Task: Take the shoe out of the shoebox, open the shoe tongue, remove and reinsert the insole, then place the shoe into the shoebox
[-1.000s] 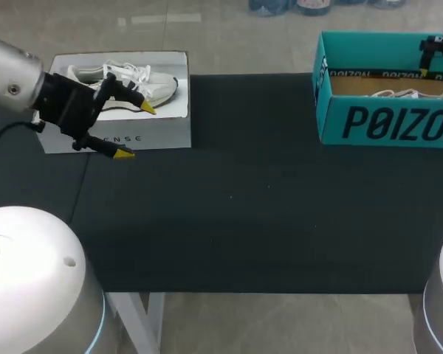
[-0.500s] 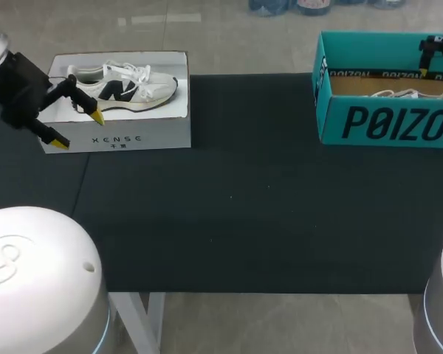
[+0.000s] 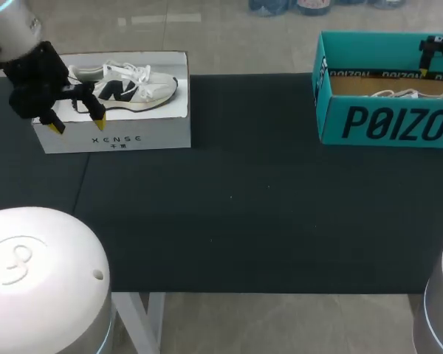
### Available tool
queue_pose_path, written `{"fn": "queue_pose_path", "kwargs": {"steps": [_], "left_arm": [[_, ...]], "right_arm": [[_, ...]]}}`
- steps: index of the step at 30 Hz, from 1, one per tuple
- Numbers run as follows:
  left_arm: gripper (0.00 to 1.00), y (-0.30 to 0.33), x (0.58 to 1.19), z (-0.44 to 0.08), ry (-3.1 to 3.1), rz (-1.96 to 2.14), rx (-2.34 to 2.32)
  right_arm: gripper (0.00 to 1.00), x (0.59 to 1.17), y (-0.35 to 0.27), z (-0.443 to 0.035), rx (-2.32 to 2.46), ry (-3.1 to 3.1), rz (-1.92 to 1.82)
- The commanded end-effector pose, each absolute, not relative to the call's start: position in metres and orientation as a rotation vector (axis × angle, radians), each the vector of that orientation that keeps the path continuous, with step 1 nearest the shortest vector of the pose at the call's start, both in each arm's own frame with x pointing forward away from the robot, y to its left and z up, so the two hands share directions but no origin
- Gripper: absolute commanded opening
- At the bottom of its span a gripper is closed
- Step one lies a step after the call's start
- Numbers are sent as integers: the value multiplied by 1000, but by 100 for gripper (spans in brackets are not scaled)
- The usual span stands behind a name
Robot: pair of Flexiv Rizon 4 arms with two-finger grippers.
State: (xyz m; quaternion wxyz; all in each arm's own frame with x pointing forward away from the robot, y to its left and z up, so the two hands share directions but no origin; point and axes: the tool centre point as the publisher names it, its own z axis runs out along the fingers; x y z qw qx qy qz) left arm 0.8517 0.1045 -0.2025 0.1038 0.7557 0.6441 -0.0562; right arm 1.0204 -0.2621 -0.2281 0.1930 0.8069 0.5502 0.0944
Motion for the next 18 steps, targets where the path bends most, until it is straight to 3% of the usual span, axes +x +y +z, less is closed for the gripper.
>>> {"fn": "queue_pose_path", "kwargs": {"steps": [1,18], "left_arm": [[100,101,848,-199,1968,4,2301],[100,106,863,-201,1955,28,2336]], "right_arm": [[100,1019,-262,-228,2264,1543,266],[100,1019,-262,-228,2264,1543,266]]}}
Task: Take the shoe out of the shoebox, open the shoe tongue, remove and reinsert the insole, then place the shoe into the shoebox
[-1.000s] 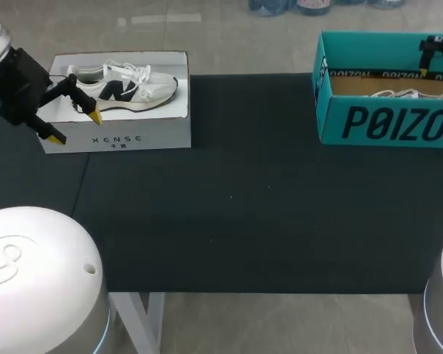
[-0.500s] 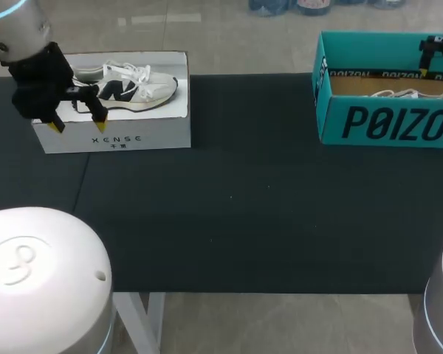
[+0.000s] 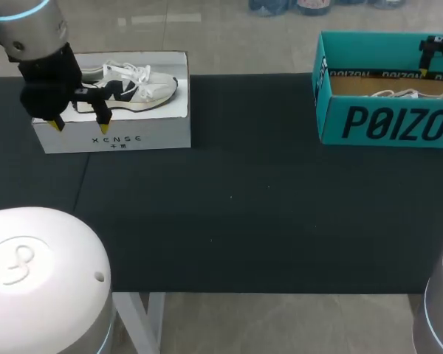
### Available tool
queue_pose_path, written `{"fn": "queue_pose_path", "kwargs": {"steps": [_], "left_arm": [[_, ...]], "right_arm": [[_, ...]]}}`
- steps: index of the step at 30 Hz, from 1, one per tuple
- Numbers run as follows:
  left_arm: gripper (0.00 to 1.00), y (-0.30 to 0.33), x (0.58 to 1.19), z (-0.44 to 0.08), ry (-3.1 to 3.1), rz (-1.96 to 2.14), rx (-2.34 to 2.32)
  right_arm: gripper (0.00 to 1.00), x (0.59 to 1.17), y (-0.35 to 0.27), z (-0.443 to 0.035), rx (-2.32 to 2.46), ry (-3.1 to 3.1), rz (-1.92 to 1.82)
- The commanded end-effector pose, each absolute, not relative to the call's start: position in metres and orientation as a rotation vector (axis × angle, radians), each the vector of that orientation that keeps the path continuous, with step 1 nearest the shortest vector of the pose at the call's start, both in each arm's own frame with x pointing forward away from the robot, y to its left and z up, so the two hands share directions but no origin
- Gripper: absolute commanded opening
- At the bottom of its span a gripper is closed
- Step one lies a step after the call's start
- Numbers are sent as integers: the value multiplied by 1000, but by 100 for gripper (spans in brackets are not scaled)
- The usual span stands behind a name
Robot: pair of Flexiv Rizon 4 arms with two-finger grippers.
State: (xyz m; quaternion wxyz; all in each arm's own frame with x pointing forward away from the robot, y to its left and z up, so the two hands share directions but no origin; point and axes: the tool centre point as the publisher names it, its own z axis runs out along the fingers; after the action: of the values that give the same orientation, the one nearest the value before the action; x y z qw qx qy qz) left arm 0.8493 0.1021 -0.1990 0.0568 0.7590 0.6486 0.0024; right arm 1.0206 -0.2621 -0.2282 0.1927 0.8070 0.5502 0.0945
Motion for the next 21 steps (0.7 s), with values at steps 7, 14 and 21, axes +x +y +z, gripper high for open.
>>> {"fn": "queue_pose_path", "kwargs": {"steps": [7,14,21], "left_arm": [[100,142,917,-202,1897,88,2416],[100,180,970,-213,1884,112,2446],[100,224,1021,-224,1924,158,2416]], "right_arm": [[100,1019,-262,-228,2264,1543,266],[100,1019,-262,-228,2264,1543,266],[100,1019,-262,-228,2264,1543,266]]}}
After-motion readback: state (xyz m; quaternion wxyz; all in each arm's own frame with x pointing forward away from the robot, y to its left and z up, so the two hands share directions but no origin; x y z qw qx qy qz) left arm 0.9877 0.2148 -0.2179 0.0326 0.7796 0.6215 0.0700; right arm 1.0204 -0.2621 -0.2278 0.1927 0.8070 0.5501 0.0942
